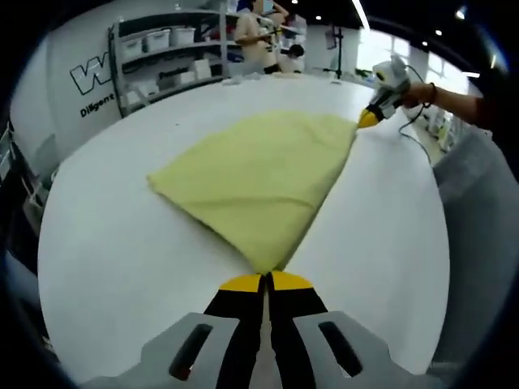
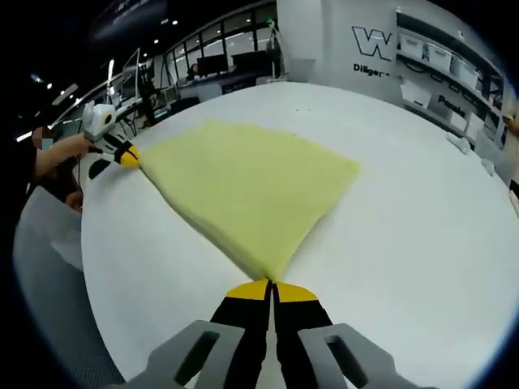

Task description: Fold the garment on the visible template until the final outline fits inside the template.

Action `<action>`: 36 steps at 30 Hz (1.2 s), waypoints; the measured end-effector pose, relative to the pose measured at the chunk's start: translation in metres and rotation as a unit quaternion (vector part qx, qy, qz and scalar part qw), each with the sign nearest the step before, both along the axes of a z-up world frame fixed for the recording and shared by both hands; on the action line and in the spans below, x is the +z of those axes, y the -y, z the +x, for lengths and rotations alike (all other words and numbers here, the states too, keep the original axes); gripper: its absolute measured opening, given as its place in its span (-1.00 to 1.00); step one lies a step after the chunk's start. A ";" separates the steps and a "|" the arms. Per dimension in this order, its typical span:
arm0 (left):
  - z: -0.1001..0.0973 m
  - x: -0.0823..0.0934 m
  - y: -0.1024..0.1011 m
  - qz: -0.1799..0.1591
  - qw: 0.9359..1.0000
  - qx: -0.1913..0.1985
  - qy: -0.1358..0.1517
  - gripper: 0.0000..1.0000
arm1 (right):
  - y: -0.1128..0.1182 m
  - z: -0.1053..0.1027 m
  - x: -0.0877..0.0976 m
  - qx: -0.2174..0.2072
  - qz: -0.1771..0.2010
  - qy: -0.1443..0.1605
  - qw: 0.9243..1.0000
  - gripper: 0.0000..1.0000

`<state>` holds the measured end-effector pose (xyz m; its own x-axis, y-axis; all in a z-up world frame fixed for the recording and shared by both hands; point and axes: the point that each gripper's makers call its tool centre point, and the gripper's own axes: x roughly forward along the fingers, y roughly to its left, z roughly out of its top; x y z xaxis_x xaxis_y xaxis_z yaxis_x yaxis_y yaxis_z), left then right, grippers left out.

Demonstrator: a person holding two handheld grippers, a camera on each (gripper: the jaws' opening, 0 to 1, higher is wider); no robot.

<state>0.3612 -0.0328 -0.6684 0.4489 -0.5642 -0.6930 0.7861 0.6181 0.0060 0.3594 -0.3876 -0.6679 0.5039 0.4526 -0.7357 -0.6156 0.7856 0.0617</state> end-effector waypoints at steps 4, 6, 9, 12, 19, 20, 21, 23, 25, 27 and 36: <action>-0.005 0.000 -0.001 -0.001 1.000 -0.001 -0.001 -1.00 | 0.001 -0.006 -0.001 -0.001 0.001 -0.005 1.000 -1.00; -0.008 -0.001 -0.002 -0.003 1.000 0.000 -0.002 -1.00 | 0.002 -0.008 -0.002 -0.001 0.003 -0.006 1.000 -1.00; -0.014 0.001 -0.002 -0.010 1.000 0.000 -0.003 -1.00 | 0.002 -0.013 -0.002 -0.002 0.005 -0.009 1.000 -1.00; -0.019 0.000 -0.003 -0.013 1.000 0.003 -0.004 -1.00 | 0.001 -0.018 -0.002 0.000 0.006 -0.012 1.000 -1.00; -0.029 -0.002 -0.006 -0.018 1.000 0.015 -0.008 -1.00 | -0.002 -0.029 -0.003 -0.002 0.014 -0.019 1.000 -1.00; -0.030 -0.002 -0.006 -0.018 1.000 0.016 -0.008 -1.00 | -0.003 -0.030 -0.003 0.000 0.015 -0.020 1.000 -1.00; -0.031 -0.002 -0.006 -0.018 1.000 0.018 -0.009 -1.00 | -0.003 -0.031 -0.003 0.000 0.014 -0.020 1.000 -1.00; -0.034 -0.003 -0.006 -0.019 1.000 0.020 -0.011 -1.00 | -0.004 -0.034 -0.003 0.001 0.014 -0.020 1.000 -1.00; -0.036 -0.003 -0.006 -0.021 0.999 0.021 -0.011 -1.00 | -0.004 -0.035 -0.003 0.000 0.015 -0.020 1.000 -1.00; -0.038 -0.002 -0.007 -0.019 1.000 0.021 -0.011 -1.00 | -0.005 -0.038 -0.003 0.000 0.016 -0.023 1.000 -1.00; -0.043 -0.002 -0.007 -0.015 1.000 0.020 -0.012 -1.00 | -0.005 -0.043 -0.002 -0.001 0.019 -0.024 1.000 -1.00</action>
<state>0.3179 -0.0260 -0.6703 0.4548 -0.5666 -0.6871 0.7606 0.6485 -0.0313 0.3161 -0.3827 -0.6698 0.4691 0.4791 -0.7419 -0.6093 0.7837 0.1209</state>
